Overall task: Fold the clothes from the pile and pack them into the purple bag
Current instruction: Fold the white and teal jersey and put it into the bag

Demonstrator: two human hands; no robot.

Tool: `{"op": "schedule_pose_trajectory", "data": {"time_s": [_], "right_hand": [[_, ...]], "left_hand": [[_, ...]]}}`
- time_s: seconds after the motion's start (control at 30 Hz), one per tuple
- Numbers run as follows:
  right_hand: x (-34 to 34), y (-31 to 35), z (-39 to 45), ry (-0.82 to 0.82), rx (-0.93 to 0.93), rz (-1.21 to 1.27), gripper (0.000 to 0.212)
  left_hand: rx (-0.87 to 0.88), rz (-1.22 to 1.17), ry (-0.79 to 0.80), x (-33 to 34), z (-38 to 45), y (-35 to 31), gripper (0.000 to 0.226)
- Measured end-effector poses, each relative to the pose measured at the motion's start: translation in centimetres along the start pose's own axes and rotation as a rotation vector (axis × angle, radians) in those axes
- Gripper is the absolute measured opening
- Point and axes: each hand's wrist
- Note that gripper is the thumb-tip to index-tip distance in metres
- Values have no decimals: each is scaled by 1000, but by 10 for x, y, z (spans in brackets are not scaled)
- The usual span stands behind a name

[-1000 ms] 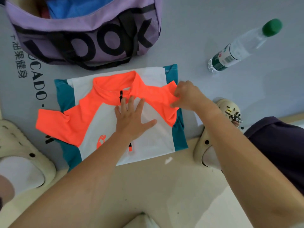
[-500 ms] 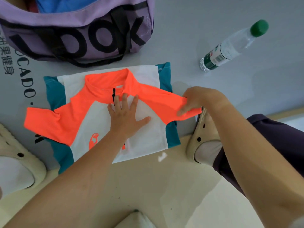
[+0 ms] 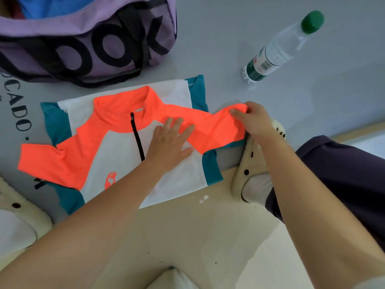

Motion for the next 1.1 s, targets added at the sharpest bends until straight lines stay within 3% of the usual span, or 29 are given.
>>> {"op": "schedule_pose_trajectory", "data": {"time_s": [0.07,0.17,0.27,0.37,0.4,0.47,0.5,0.57,0.6,0.67,0.73,0.8,0.93,1.03,1.1], "right_hand": [[6,0,-3,101,52,165,24],[8,-7,-12,332,78,-67,37],[5,-5,-22,244,78,-290,20],[7,17,-41,102,34,-274,12],[10,29,-50,151,32,-245,9],[21,53,-69,476,69,21,25],[27,63,-77,688,115,201,37],[34,73,-83,896,146,374,44],[38,74,-80,850,129,360,36],[43,72,-68,569,76,224,13],[47,64,-51,339,-39,20,10],[55,58,-39,293,-176,-123,20],[77,59,-21,379,-374,-366,39],[86,62,-8,388,-363,-660,30],[88,65,-5,316,-369,-637,22]], "left_hand": [[-5,35,53,2,1,-2,70],[-42,26,108,1,1,-5,74],[-97,-144,128,-6,1,-9,71],[-255,-644,-108,-19,-13,-25,50],[-350,-916,-128,-25,-20,-30,43],[-441,-1568,52,-38,-35,-38,41],[-392,-1816,170,-35,-43,-38,44],[-406,-2036,248,-25,-55,-33,53],[-517,-2045,225,-19,-59,-30,54],[-835,-1997,95,-12,-58,-23,38],[-983,-1964,2,-6,-54,-16,16],[-975,-1920,-10,-4,-50,-10,9],[-923,-1744,2,1,-53,-4,15],[-801,-1730,-28,3,-58,-2,45],[-716,-1729,-63,6,-62,1,68]]}}
Point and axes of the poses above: each hand's wrist, its own z-axis towards the middle knuckle, its own x-axis out of the palm, y = z × x, and after that the axes turned 2 degrees about -x, right-handed
